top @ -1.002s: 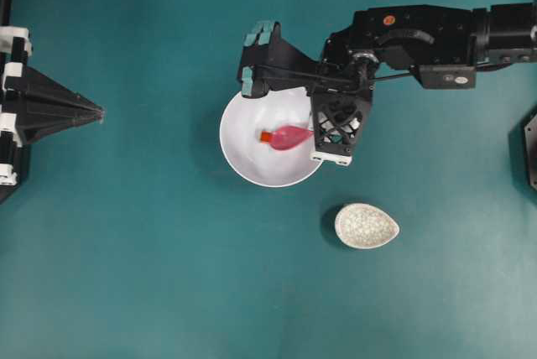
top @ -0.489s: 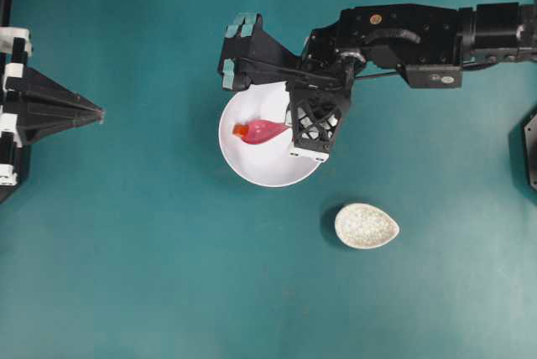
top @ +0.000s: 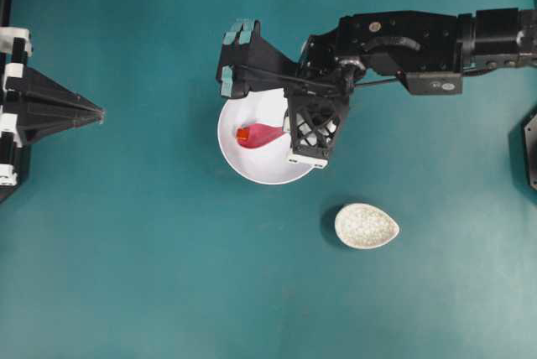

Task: Grip the spoon and scoop the red block from the bowl with right arm.
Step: 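Slide the spoon under the red cube toward the bowl's left side, then raise the spoon with the red cube on it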

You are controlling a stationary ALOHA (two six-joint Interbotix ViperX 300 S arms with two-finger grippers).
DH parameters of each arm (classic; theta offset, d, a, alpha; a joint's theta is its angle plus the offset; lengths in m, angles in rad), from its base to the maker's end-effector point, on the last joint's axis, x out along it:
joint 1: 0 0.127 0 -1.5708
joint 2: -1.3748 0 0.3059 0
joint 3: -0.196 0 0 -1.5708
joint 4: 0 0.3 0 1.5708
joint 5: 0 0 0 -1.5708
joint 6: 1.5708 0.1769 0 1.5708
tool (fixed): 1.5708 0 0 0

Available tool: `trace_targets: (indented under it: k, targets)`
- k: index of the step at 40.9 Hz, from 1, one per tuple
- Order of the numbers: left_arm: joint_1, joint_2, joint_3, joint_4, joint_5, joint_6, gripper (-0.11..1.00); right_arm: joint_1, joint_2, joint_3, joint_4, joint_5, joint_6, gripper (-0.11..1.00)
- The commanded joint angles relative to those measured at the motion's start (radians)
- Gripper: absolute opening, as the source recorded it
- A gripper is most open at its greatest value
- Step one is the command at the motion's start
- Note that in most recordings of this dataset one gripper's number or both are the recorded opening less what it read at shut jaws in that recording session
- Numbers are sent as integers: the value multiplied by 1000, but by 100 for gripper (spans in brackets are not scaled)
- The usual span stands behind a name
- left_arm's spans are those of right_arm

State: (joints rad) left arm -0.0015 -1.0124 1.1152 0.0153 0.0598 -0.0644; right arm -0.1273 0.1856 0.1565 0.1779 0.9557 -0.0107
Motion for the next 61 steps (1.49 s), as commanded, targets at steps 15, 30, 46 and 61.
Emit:
trace_targets:
  k: [15,30,46,61]
  targets:
    - [0,3,-26,3,-5,0,1,29,-104,121,2,-150,55,25]
    - [0,3,-25,3,-5,2,1,51,-210,298,3,-291,130,25]
    - [0,3,-21,3,-5,15,1,51,-364,517,0,-555,140,25]
    - [-2,3,-21,3,-5,14,1,51,-408,561,-12,-660,129,25]
